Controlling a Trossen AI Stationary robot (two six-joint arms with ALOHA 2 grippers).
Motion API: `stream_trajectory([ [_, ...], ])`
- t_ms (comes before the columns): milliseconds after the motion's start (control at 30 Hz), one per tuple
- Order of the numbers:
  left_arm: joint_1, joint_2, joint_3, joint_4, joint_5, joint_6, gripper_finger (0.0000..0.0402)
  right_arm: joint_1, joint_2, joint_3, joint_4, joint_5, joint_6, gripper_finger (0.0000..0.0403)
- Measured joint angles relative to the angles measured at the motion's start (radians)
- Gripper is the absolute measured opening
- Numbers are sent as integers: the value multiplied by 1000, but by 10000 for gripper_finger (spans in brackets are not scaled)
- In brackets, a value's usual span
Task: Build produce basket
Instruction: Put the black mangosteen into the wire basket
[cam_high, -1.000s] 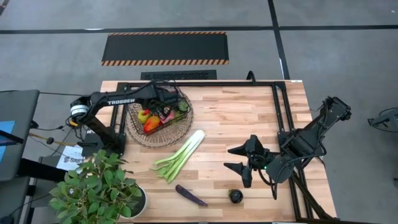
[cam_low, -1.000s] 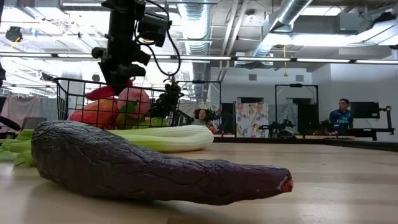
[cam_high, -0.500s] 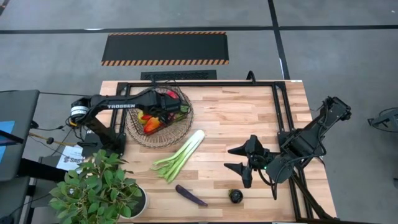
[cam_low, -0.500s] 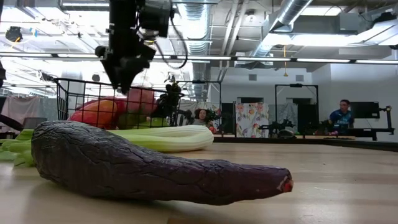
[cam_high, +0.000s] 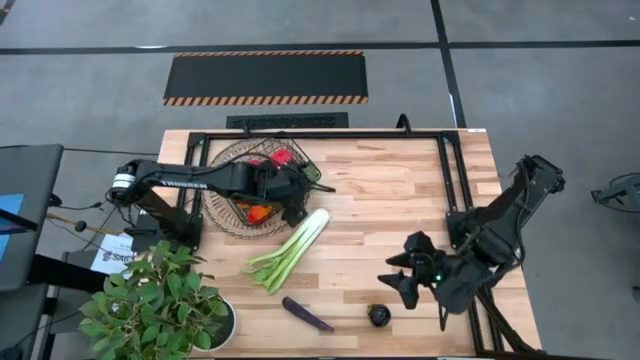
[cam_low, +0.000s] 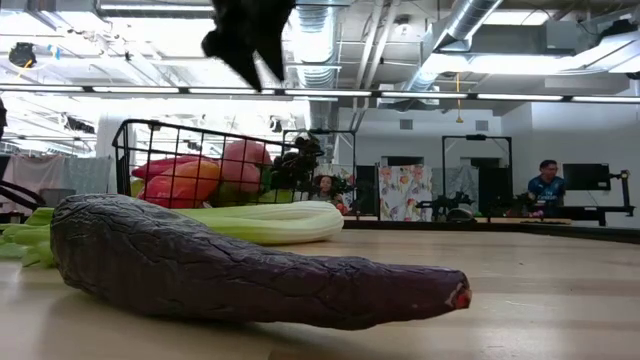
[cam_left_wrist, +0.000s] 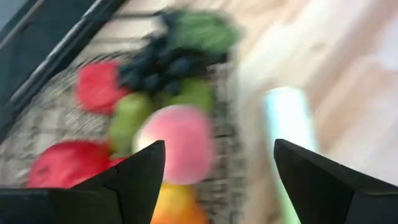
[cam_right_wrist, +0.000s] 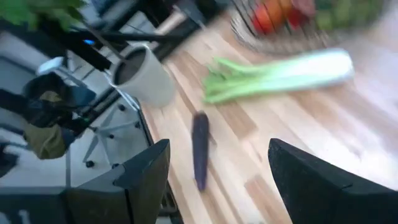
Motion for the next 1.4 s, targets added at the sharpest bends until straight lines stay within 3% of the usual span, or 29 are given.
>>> stream_trajectory([
  [267,-126,0,77,122,32,92,285,120,0,-99,-86,17,364,291],
  [400,-187,0,82,197,110,115,285,174,50,-145,-73,13,455,291],
  [633,-340,0,71,388,194,118,285,228,233,-146,-35,-133,372,291],
  [867,-462,0,71,572,34,51,285,258,384,-146,33,-170,308,291],
  [1000,-492,33,71,632,-18,42,285,273,450,-146,45,-170,308,291],
  [1200,-500,159,70,702,76,14,285,262,531,-145,78,-191,310,291],
  [1400,-498,235,68,720,82,6,285,207,591,-145,138,-211,196,291],
])
